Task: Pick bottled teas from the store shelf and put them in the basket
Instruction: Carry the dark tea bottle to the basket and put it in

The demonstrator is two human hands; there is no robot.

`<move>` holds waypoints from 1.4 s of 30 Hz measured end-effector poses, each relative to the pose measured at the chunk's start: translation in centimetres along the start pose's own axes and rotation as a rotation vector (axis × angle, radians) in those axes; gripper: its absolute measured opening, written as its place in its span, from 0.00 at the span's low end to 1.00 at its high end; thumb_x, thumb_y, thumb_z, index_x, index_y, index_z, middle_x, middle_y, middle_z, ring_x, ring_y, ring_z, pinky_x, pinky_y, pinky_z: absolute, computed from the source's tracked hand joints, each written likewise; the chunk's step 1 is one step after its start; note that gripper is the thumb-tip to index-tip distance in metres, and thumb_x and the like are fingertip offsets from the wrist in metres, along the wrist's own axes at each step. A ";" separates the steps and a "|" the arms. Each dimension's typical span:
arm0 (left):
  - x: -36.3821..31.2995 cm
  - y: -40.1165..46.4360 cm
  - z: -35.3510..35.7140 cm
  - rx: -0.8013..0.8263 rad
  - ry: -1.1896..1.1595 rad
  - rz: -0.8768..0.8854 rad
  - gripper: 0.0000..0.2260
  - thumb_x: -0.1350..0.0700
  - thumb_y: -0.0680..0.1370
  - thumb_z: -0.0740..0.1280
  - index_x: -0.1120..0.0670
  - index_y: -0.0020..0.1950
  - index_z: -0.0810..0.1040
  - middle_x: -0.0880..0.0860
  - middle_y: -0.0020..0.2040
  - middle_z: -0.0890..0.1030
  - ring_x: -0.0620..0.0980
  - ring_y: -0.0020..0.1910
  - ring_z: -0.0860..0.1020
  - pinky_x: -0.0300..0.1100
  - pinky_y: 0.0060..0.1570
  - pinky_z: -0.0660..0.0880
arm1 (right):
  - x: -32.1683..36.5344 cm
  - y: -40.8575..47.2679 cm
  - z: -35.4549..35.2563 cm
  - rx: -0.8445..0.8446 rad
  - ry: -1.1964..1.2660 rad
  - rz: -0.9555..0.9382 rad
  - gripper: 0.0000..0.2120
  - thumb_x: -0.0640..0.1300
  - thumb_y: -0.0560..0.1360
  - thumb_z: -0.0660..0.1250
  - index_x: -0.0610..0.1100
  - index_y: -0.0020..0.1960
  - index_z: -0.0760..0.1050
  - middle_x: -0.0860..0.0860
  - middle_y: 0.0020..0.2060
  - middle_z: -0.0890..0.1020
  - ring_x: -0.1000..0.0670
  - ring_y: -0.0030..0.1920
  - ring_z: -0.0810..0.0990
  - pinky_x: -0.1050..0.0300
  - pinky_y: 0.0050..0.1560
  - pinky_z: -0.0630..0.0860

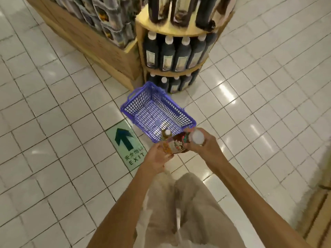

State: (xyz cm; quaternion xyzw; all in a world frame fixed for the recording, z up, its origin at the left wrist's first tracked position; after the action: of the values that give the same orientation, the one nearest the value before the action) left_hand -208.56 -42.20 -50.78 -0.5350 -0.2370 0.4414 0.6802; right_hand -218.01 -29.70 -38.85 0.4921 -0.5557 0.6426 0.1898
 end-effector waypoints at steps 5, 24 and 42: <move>-4.2 7.4 1.8 -0.066 0.053 0.019 0.11 0.60 0.82 0.58 0.59 0.47 0.79 0.58 0.44 0.79 0.53 0.39 0.78 0.46 0.47 0.76 | -0.9 9.7 0.1 -0.004 -0.151 -0.004 0.20 0.27 0.66 0.74 0.48 0.49 0.78 0.53 0.45 0.82 0.63 0.43 0.80 0.69 0.39 0.77; 2.2 32.4 -4.4 -0.290 0.040 -0.085 0.15 0.60 0.83 0.53 0.52 0.37 0.65 0.49 0.36 0.70 0.43 0.33 0.69 0.34 0.32 0.67 | -27.7 40.3 3.2 0.254 -0.998 -0.045 0.19 0.43 0.71 0.74 0.36 0.57 0.74 0.39 0.54 0.81 0.40 0.56 0.78 0.59 0.53 0.68; 2.0 41.4 -5.8 -0.467 0.322 0.062 0.14 0.62 0.78 0.60 0.62 0.64 0.73 0.64 0.50 0.80 0.45 0.29 0.69 0.32 0.26 0.68 | -38.0 46.5 2.1 0.390 -1.179 -0.010 0.19 0.40 0.71 0.73 0.38 0.59 0.74 0.39 0.55 0.81 0.39 0.56 0.79 0.57 0.51 0.72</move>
State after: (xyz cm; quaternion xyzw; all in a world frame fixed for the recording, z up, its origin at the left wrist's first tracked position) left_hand -217.33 -41.89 -91.68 -0.7476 -0.2048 0.3050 0.5534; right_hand -237.04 -34.54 -95.70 0.7924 -0.4373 0.3516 -0.2393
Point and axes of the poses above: each hand's wrist, its own y-axis towards the middle knuckle, its own z-axis out of the palm, x = y × z, the point moved 6 cm from there along y, towards the middle knuckle
